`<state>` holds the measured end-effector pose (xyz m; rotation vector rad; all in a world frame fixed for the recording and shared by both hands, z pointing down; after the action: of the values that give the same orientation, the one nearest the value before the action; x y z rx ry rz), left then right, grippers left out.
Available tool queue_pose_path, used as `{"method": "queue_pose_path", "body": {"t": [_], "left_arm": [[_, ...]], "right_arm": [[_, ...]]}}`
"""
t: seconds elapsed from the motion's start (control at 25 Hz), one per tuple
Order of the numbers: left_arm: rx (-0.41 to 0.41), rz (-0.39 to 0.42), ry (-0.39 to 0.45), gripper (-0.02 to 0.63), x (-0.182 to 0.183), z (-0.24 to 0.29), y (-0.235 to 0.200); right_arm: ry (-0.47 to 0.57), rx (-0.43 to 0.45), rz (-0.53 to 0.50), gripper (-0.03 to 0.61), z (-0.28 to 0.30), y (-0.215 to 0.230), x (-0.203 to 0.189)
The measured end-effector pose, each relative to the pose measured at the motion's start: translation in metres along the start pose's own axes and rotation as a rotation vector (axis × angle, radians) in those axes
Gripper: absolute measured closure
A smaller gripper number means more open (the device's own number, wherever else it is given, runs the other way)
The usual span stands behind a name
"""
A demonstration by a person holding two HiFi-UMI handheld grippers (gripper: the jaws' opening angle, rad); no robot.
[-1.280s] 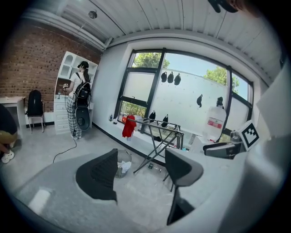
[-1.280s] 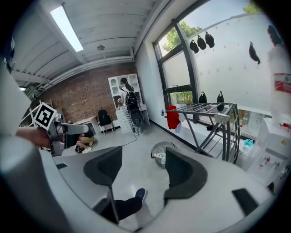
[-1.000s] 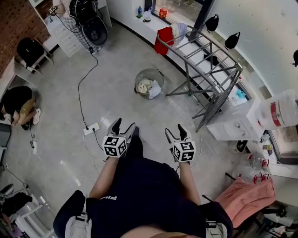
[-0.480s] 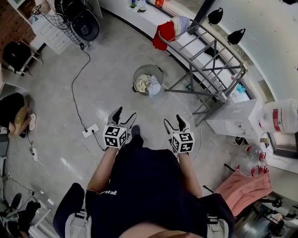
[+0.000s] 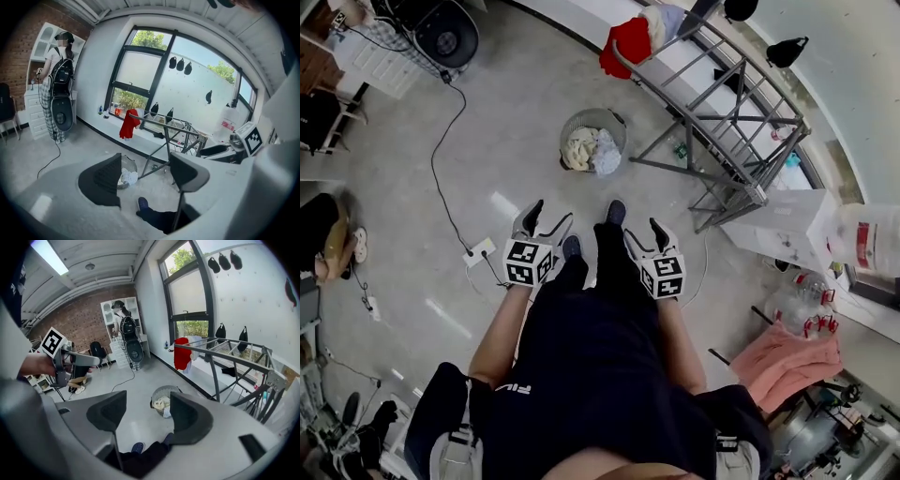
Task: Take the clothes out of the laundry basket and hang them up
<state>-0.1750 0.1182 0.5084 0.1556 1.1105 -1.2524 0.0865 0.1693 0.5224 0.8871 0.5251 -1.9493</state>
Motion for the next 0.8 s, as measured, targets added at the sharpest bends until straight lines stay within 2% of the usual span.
{"method": "queue_pose_path", "body": {"t": [0.28, 0.48, 0.64, 0.8], "left_arm": [[0.087, -0.022, -0.035, 0.301, -0.016, 0.06, -0.022], [0.107, -0.011, -0.081, 0.301, -0.029, 0.119, -0.049], [0.142, -0.048, -0.101, 0.301, -0.041, 0.146, -0.065], [0.17, -0.09, -0.102, 0.301, -0.057, 0.168, -0.084]], "right_arm": [[-0.096, 0.102, -0.066, 0.291, 0.091, 0.031, -0.024], [-0.111, 0.169, -0.068, 0.291, 0.154, 0.056, -0.028], [-0.143, 0.212, -0.076, 0.291, 0.196, 0.065, -0.048], [-0.196, 0.272, -0.13, 0.305, 0.253, 0.063, -0.079]]}}
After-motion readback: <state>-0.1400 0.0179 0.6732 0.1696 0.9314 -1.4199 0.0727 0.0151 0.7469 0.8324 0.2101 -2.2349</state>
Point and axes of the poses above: the fingertips, and each gripper's own axes: z forward along the fingers, y to its right, x out of its top, the point moved 7 cm from there along -z, backward along the fingers, and after that the axes turned 11 degrees about -z, right-handed, at the moved point
